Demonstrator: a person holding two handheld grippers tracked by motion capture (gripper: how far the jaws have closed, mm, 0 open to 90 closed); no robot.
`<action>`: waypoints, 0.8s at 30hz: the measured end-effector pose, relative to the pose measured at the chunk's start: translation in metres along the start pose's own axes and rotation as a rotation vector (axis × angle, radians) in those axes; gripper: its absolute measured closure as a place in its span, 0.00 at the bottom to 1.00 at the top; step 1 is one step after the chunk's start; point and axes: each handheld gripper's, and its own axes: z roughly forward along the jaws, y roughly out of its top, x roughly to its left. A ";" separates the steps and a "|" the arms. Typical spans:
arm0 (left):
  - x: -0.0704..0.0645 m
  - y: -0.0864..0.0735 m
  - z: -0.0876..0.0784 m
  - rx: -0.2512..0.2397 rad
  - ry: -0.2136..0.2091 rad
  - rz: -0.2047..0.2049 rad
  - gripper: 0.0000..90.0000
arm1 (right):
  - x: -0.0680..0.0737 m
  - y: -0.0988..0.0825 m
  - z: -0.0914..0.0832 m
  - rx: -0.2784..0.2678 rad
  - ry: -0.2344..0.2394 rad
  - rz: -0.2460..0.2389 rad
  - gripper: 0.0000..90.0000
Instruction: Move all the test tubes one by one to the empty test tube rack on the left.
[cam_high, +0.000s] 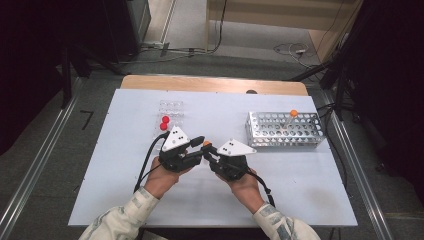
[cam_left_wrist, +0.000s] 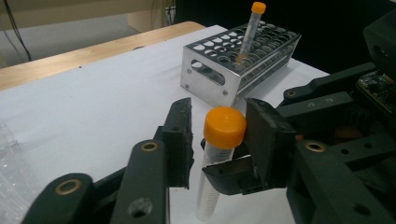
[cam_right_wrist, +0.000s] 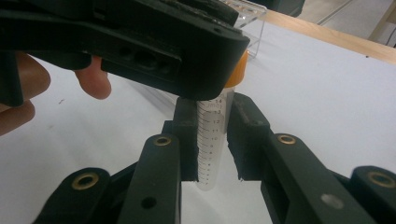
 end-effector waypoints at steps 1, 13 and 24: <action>0.000 0.000 0.000 0.001 -0.003 0.002 0.73 | 0.000 0.000 0.000 0.000 0.000 0.001 0.80; 0.000 -0.001 0.001 0.004 -0.015 0.005 0.77 | 0.001 0.000 -0.001 -0.003 0.005 0.000 0.80; 0.007 0.004 -0.007 -0.011 0.006 -0.020 0.78 | -0.003 0.003 -0.001 0.009 0.026 0.019 0.36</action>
